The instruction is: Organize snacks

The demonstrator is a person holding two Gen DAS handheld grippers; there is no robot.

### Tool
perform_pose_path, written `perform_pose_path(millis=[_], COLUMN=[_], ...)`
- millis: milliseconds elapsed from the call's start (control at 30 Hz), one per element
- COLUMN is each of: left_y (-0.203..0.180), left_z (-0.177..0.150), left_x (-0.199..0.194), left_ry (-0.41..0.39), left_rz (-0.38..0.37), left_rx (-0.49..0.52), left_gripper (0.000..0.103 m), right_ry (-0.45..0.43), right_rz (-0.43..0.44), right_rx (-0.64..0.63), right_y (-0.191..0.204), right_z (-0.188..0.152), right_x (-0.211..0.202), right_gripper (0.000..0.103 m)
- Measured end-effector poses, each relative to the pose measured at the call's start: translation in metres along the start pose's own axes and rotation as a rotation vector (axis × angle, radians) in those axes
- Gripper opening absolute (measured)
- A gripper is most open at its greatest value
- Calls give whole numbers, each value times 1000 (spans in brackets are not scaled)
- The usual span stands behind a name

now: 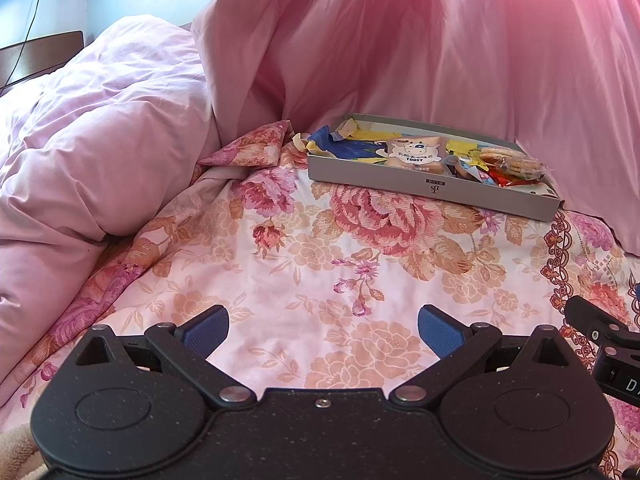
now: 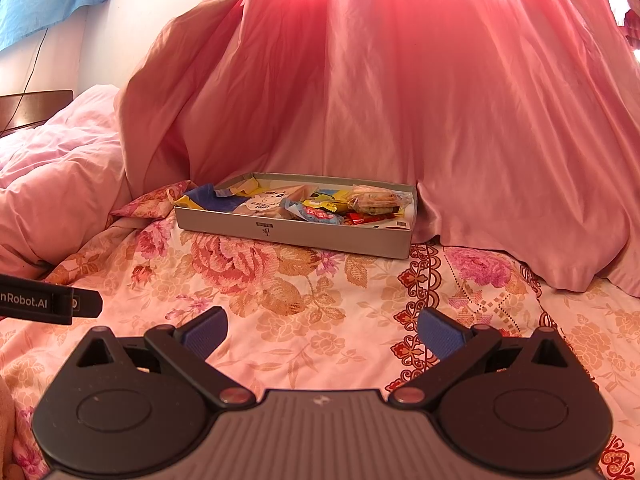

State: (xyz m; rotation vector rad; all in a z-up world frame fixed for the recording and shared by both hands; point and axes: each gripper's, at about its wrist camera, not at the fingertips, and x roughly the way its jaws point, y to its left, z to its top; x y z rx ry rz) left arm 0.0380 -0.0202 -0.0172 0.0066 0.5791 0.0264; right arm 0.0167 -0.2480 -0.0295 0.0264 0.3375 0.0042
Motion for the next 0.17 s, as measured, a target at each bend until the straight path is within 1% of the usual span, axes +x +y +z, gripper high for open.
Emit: perform_pose_path(millis=[167], left_y=[-1], left_z=[0], left_x=[1], left_ry=[2], left_rz=[-1], left_rx=[0], left_gripper=[101], right_ry=[0], right_rz=[-1], right_rx=[0], right_y=[0], right_z=[0], right_x=[0], right_gripper=[103])
